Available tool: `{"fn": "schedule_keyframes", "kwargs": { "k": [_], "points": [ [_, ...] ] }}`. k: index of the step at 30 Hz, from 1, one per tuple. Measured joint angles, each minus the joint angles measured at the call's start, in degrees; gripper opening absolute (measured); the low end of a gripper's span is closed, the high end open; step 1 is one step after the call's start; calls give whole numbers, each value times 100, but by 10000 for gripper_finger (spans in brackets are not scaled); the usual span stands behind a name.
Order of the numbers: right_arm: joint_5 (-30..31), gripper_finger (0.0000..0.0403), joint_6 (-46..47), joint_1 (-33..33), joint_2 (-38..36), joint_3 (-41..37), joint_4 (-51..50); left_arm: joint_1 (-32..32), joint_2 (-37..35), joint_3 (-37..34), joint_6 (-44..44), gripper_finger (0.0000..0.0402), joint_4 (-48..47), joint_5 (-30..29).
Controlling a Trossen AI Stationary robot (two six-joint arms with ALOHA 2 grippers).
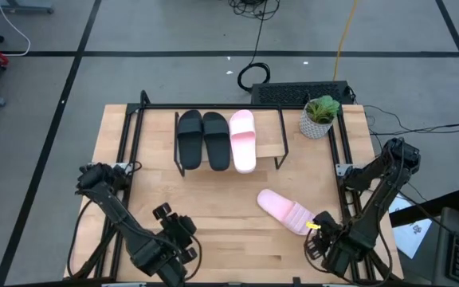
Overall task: Pick and place slides into the shelf
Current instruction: Put the pink slipper onto the shelf
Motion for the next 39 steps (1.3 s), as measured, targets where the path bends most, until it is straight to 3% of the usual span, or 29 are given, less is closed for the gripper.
{"fn": "schedule_keyframes", "kwargs": {
  "k": [4,13,24,39],
  "points": [
    [308,171,934,171,0,-2,-11,-86,0,-458,-70,172,-6,-95],
    [197,171,1024,81,0,-2,304,-91,1,-1182,-299,172,-16,-93],
    [662,171,960,-115,0,-2,876,-61,1,-1207,217,172,-6,-534],
    [1381,171,791,-402,1,-2,737,75,2,-1207,466,172,-9,-700]
  ]
}}
